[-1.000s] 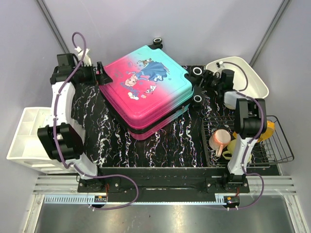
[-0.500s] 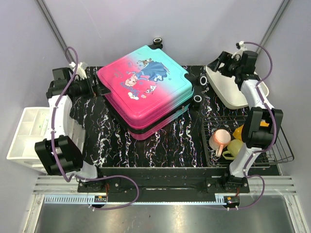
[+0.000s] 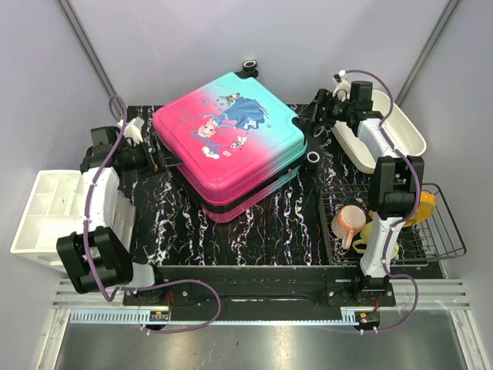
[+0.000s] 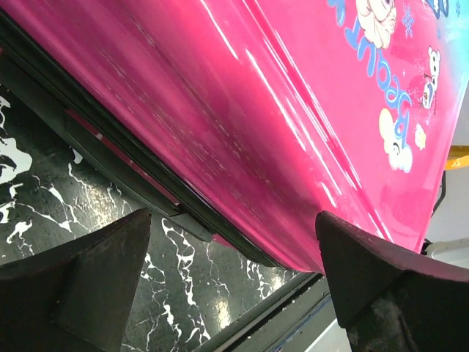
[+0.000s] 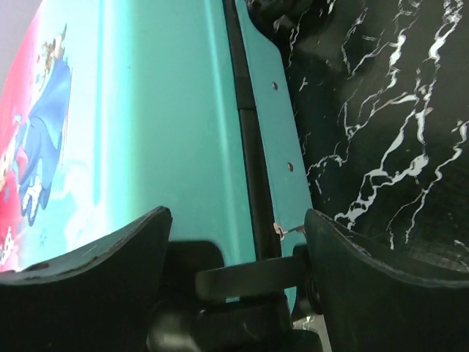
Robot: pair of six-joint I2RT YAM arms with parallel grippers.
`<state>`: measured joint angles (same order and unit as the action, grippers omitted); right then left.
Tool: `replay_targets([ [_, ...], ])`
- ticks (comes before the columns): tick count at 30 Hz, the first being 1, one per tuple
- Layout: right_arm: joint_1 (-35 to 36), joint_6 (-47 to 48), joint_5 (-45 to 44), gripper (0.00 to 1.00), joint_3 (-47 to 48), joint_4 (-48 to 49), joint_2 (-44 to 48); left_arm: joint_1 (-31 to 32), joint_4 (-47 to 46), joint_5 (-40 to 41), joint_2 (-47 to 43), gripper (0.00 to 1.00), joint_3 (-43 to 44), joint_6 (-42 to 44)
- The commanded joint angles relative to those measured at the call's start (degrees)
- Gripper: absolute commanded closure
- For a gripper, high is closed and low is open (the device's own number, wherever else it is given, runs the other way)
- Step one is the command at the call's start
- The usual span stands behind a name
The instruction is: Open, take out, and arrange the luggage
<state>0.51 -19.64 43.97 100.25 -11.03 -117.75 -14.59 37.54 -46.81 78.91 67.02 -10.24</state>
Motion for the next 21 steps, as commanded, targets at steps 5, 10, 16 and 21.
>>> replay_targets([
  [5, 5.02, 0.74, 15.53, 0.26, -8.48, -0.49, 5.5, -0.26, -5.37, -2.15, 0.53, 0.02, 2.67, -2.76],
  [10, 6.95, 1.44, 18.52, 0.3, -17.71, 1.09, 12.18, -0.26, -8.7, -3.29, 8.25, 0.03, 8.55, -5.22],
  [16, 9.85, 2.24, 19.67, 0.3, -23.42, 1.01, 15.97, 1.14, -13.45, -5.66, 18.1, 0.1, 16.02, -8.57],
  [21, 13.01, 3.64, 19.93, 0.25, -25.98, 1.71, 18.43, 2.28, -13.28, -6.2, 28.03, 0.16, 24.97, -7.78],
])
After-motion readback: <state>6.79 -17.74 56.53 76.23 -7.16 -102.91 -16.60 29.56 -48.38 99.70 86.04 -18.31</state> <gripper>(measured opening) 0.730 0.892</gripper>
